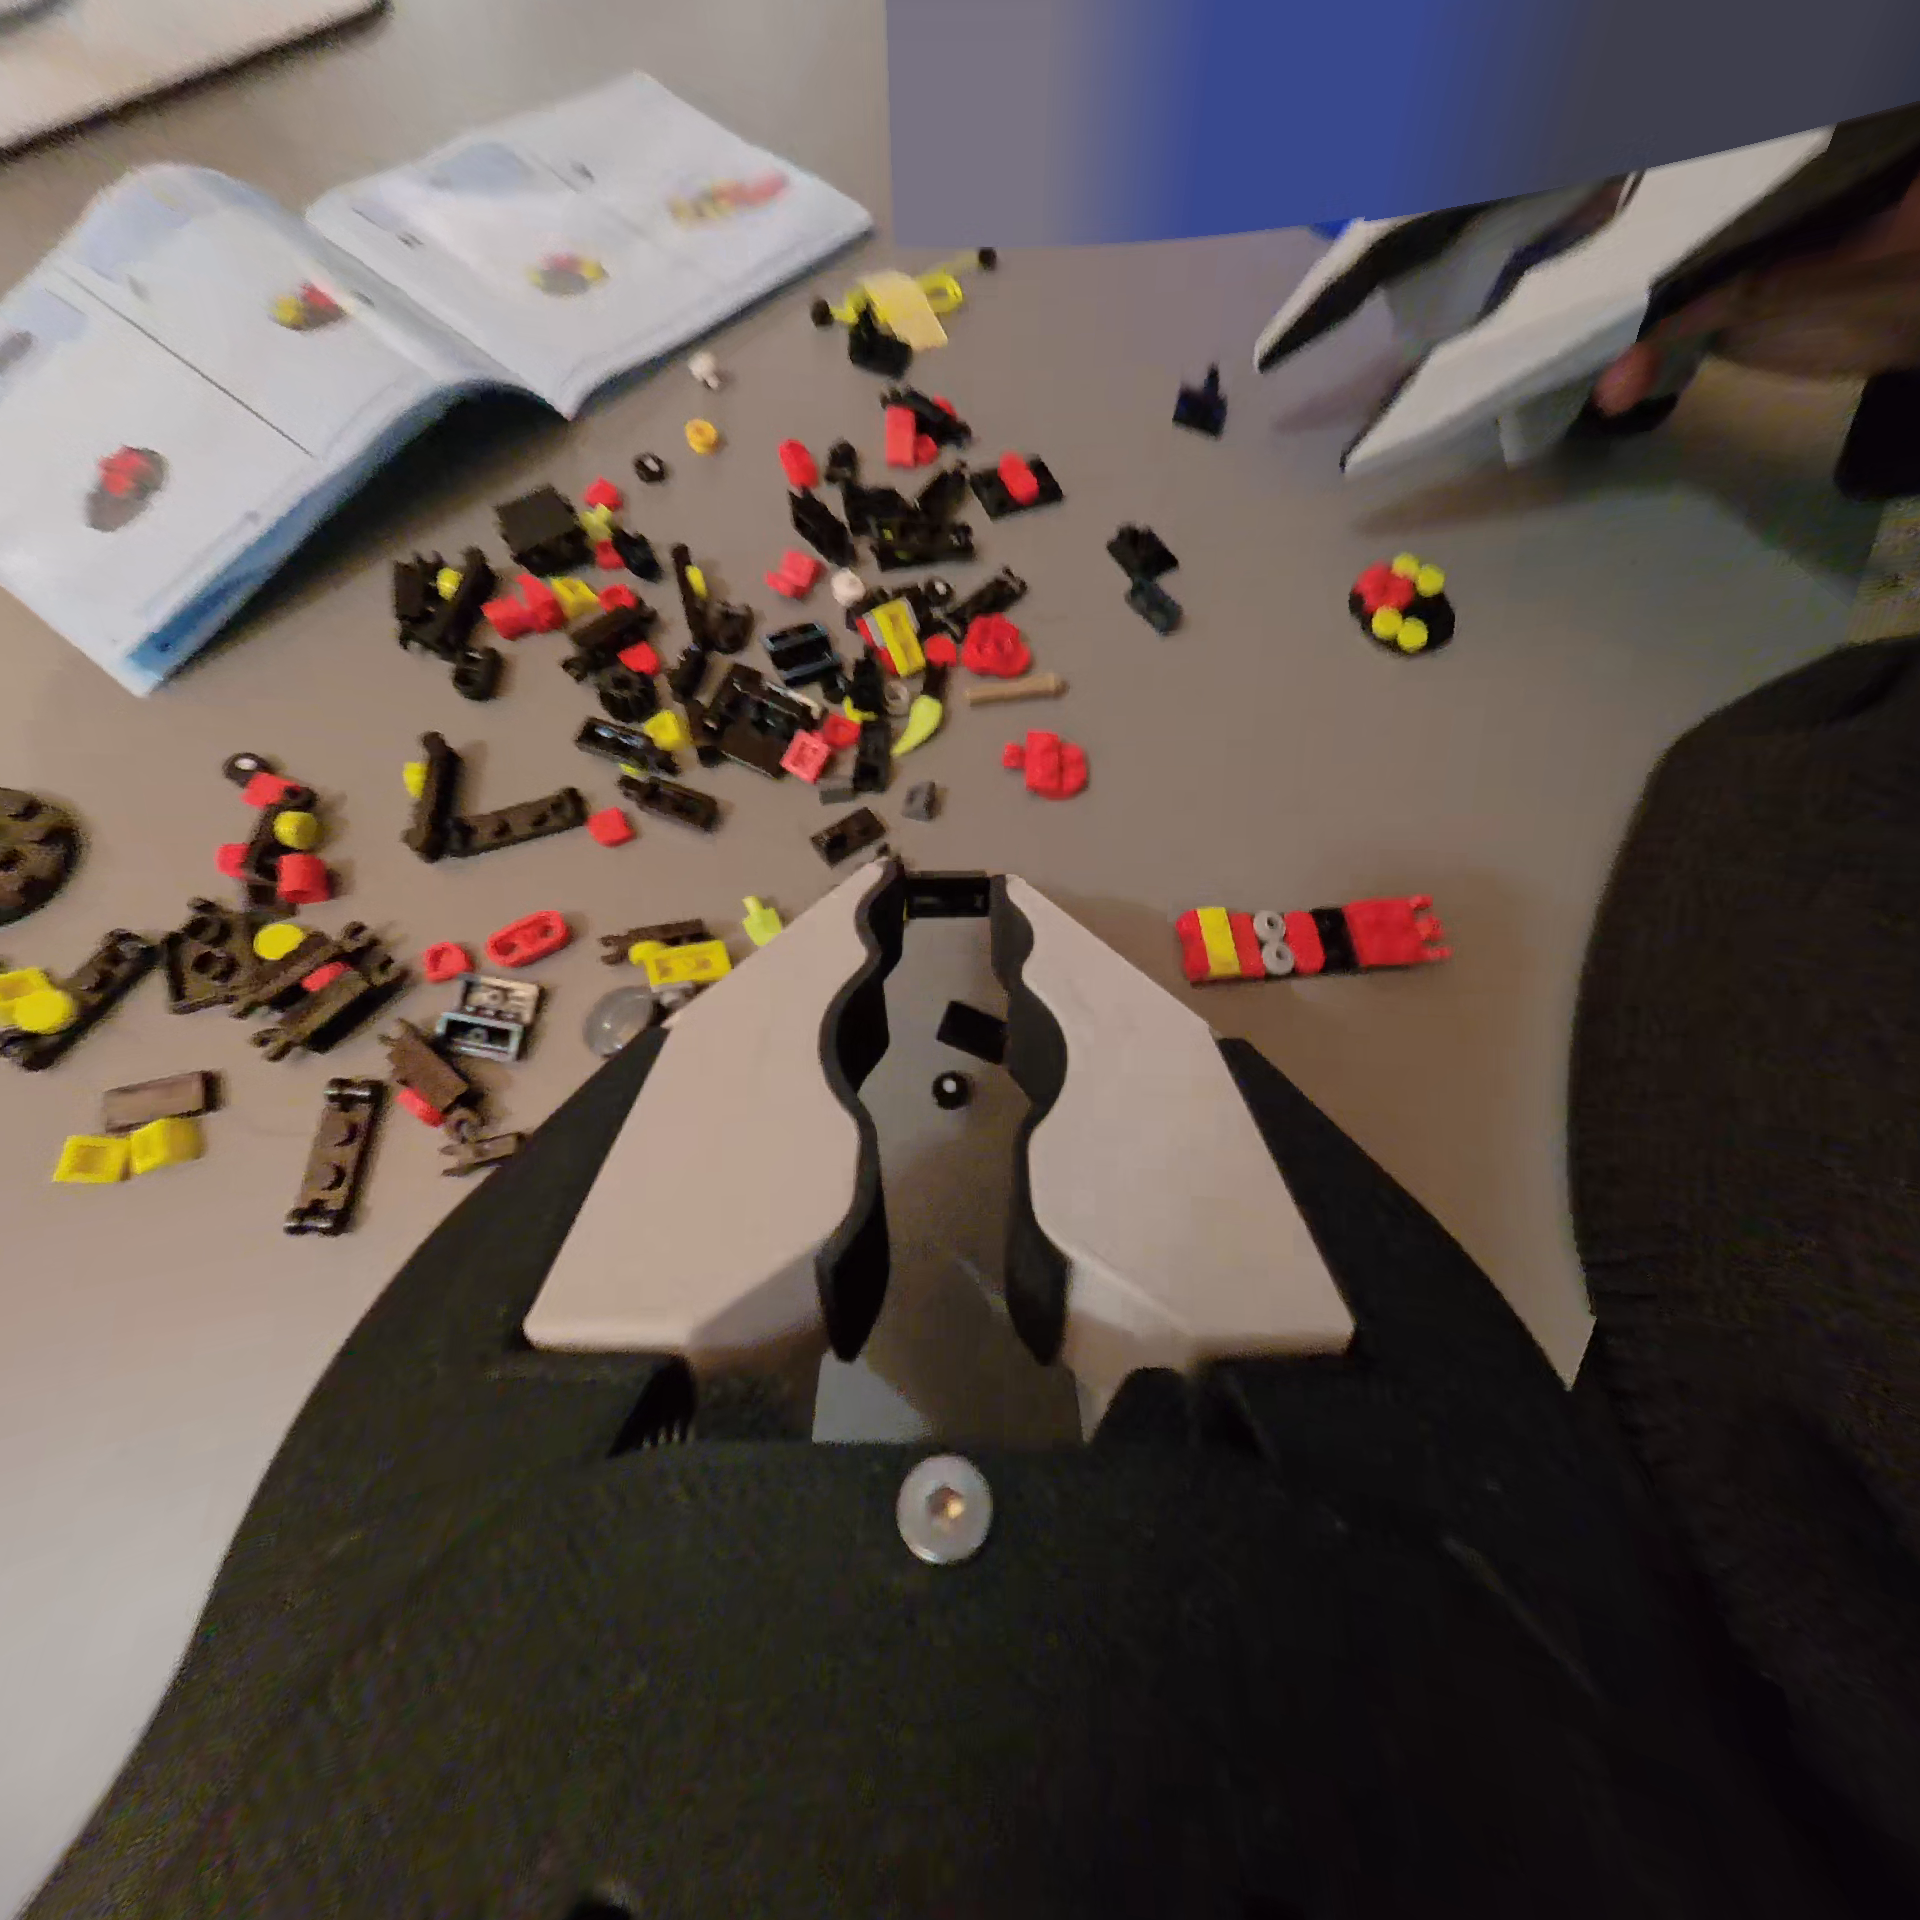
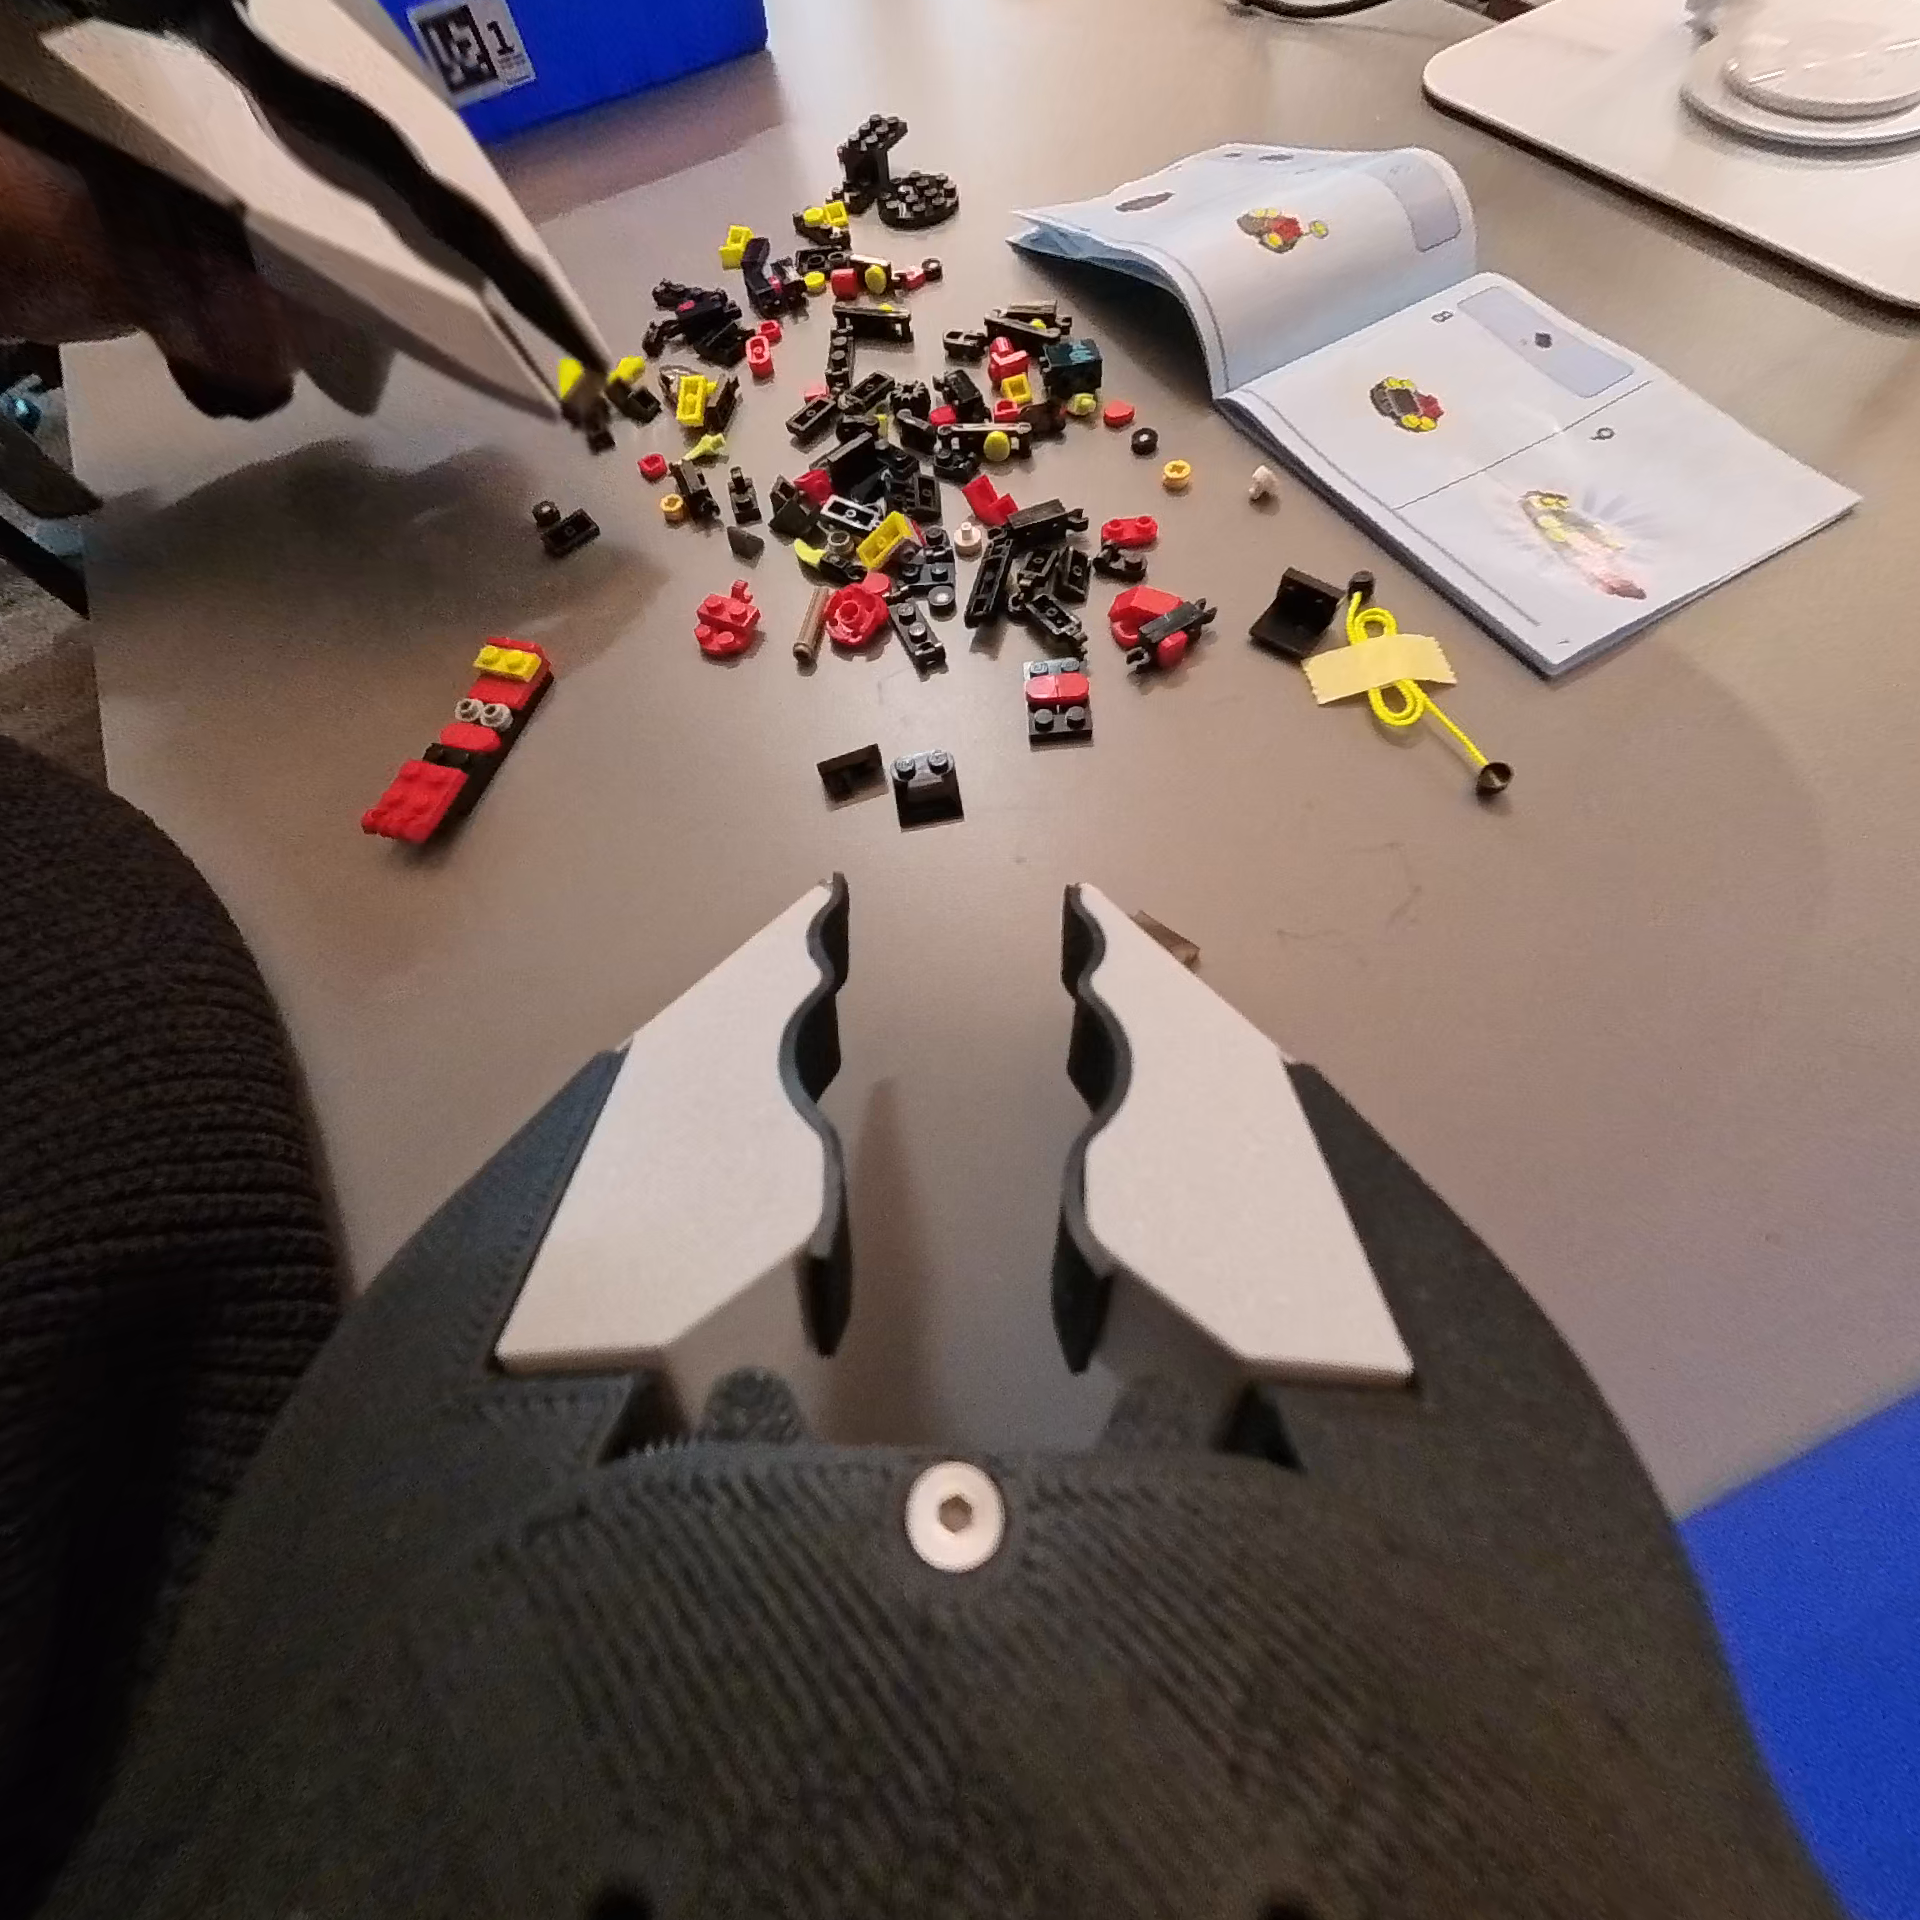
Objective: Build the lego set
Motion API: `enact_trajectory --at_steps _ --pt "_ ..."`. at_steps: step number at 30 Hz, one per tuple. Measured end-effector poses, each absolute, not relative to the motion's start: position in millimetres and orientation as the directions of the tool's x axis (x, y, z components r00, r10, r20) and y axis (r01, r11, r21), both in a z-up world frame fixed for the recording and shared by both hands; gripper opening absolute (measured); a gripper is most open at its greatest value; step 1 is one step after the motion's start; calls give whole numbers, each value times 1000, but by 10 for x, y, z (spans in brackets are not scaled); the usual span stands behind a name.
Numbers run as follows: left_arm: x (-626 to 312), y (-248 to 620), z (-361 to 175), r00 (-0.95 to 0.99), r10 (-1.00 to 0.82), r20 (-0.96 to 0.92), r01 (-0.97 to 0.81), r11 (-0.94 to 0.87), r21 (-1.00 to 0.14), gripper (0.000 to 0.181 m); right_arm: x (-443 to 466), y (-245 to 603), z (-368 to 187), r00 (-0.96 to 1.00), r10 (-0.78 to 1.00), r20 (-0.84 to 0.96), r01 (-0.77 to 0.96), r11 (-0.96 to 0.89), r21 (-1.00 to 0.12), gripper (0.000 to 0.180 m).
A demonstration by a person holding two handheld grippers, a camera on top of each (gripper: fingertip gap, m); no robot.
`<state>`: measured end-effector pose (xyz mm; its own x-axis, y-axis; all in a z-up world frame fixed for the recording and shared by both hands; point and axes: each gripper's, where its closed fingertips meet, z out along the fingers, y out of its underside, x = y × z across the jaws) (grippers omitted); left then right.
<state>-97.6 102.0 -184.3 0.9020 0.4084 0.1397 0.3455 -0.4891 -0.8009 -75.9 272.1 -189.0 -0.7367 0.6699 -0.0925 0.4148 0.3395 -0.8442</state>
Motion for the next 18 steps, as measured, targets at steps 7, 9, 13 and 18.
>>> enact_trajectory --at_steps 7,9,13,18 --pt "-1137 953 -1597 864 467 188 369 -334 -867 14 -759 2723 -1890 -737 669 -96 416 338 -844 39" --pt "-1145 950 -1578 861 468 199 374 -318 -871 14 -759 2724 -1893 -737 669 -96 417 339 -843 38" --pt "-1147 957 -1583 860 467 206 379 -315 -870 14 -756 2723 -1899 -738 668 -98 419 339 -842 38" --pt "-1140 969 -1603 862 464 204 379 -324 -867 14 -757 2725 -1905 -737 668 -102 423 338 -841 38"
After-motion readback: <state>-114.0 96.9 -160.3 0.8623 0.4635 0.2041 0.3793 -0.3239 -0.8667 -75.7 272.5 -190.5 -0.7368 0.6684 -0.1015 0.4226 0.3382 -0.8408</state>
